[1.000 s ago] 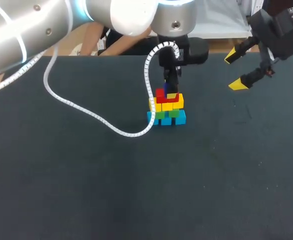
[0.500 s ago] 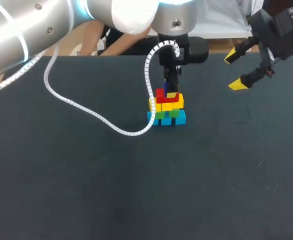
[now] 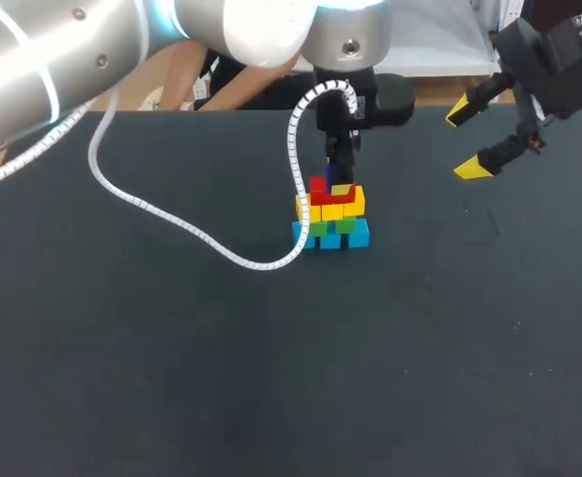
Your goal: Place the blue cubes, place green cubes on the blue cubes, place the yellow cubes on the green cubes, then place the red cubes on the yellow cubes, and place purple cube on the red cubes.
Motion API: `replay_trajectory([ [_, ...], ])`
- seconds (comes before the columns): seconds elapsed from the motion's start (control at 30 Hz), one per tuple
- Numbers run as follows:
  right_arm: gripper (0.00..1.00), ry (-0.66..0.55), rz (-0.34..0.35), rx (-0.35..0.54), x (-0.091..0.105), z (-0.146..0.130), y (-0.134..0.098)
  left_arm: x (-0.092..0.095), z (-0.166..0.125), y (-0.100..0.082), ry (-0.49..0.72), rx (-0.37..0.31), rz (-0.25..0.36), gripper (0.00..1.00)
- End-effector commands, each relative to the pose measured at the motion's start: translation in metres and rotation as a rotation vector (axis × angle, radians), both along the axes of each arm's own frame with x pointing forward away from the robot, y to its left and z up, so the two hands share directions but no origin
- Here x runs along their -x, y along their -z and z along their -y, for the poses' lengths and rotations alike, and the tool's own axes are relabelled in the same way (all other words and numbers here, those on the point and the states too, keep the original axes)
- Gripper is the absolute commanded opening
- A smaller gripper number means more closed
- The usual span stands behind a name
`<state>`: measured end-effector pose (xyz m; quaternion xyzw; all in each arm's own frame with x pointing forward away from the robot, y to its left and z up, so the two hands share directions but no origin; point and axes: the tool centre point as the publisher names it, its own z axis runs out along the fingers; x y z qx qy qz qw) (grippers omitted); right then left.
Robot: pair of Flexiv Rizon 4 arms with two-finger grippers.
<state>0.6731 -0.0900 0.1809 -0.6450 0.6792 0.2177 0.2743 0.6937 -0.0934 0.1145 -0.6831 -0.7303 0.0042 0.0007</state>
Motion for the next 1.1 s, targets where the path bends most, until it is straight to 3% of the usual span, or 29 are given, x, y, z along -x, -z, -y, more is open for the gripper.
replay_trajectory([
  [0.03, 1.00, 0.000, 0.000, -0.002, 0.000, 0.000, 0.000, -0.005, 0.003, -0.001, 0.001, -0.004, -0.013, 0.68],
  [0.07, 1.00, 0.000, 0.000, -0.002, 0.000, 0.000, 0.000, -0.005, 0.003, -0.001, 0.000, -0.003, -0.013, 0.75],
  [0.13, 1.00, 0.000, 0.000, -0.002, 0.000, 0.000, 0.000, -0.005, 0.003, -0.001, -0.005, -0.014, -0.015, 0.74],
  [0.27, 1.00, 0.000, 0.000, -0.002, 0.000, 0.000, 0.000, -0.005, 0.000, -0.001, -0.012, -0.012, -0.016, 0.94],
  [0.4, 1.00, 0.000, 0.000, -0.002, 0.000, 0.000, 0.000, -0.005, -0.003, -0.003, -0.024, 0.000, -0.011, 0.95],
  [0.47, 1.00, 0.000, 0.000, -0.002, 0.000, 0.000, 0.000, -0.002, -0.003, -0.009, -0.021, -0.009, 0.007, 1.00],
  [0.6, 1.00, 0.000, 0.000, -0.002, 0.000, 0.000, 0.000, 0.004, -0.002, -0.025, -0.001, 0.004, 0.036, 1.00],
  [0.8, 1.00, 0.000, 0.000, -0.002, 0.000, 0.000, 0.000, 0.033, -0.017, -0.052, -0.026, -0.035, 0.093, 1.00],
  [0.93, 1.00, 0.000, 0.000, -0.002, 0.000, 0.000, 0.000, 0.049, -0.024, -0.057, -0.034, -0.055, 0.093, 1.00],
  [1.1, 1.00, 0.000, 0.000, -0.002, 0.000, 0.000, 0.000, 0.050, -0.026, -0.057, -0.042, -0.051, 0.092, 1.00],
])
